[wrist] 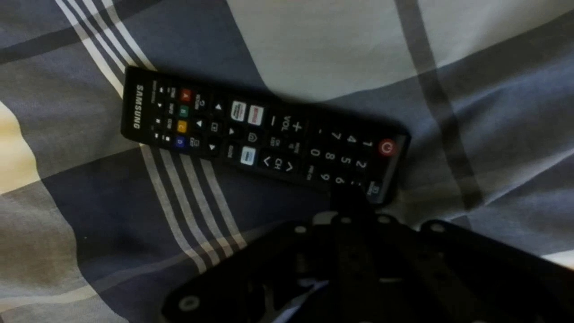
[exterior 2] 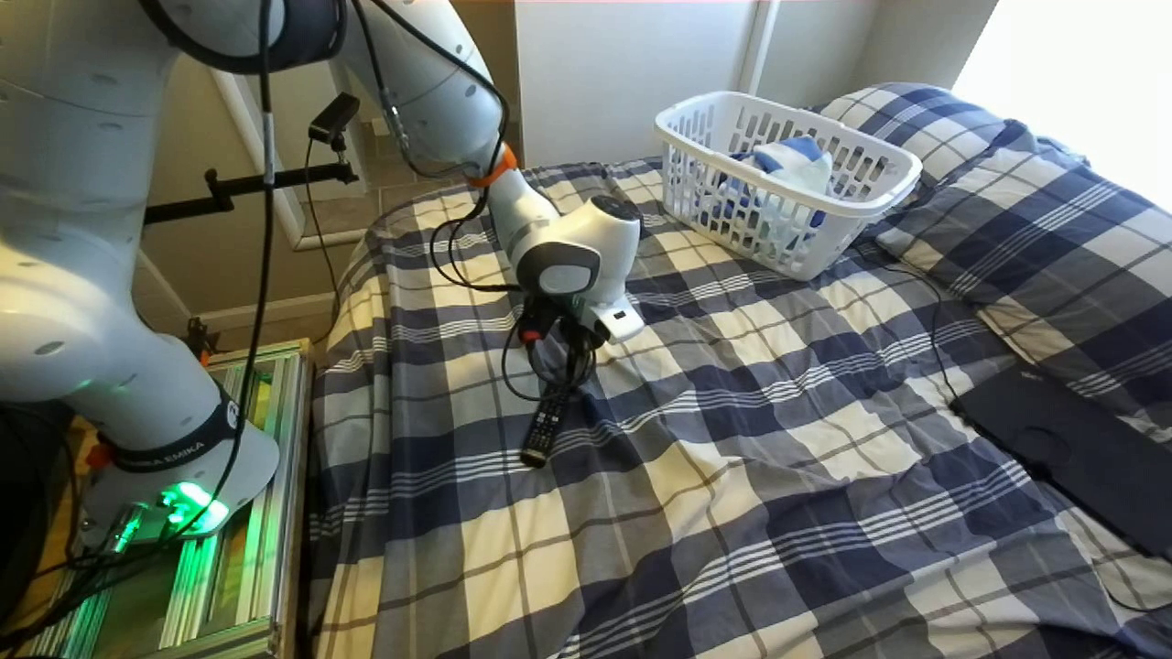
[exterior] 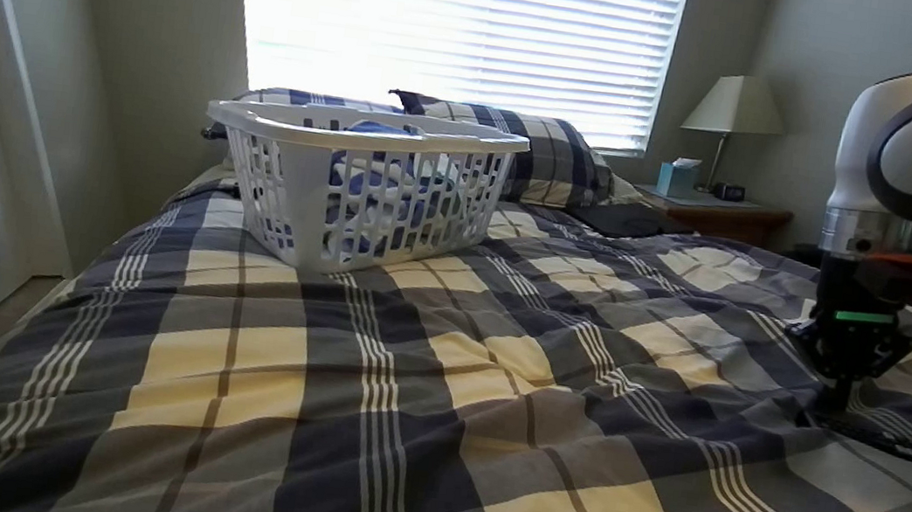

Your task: Press a button on the remote

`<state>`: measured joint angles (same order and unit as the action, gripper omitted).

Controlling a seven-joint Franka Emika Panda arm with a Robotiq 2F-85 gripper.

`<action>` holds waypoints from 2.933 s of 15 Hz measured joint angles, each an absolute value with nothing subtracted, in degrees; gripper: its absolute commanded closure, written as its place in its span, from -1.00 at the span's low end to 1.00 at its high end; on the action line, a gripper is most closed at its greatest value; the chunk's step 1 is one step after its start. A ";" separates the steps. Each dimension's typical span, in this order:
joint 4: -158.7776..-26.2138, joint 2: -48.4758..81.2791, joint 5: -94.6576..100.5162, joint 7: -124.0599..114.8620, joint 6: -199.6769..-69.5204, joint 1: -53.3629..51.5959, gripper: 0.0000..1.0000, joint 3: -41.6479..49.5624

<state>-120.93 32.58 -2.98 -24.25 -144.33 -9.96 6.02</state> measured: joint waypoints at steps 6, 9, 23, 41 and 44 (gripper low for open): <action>-120.94 33.07 0.14 -28.35 -144.33 -12.47 1.00 7.72; -120.94 33.35 0.93 -29.71 -144.33 -13.26 1.00 8.36; -120.93 34.53 2.39 -34.01 -145.74 -15.71 1.00 9.52; -119.80 37.81 14.68 -47.90 -146.56 -24.76 1.00 17.15; -121.00 33.46 14.69 -47.92 -147.08 -23.08 1.00 18.71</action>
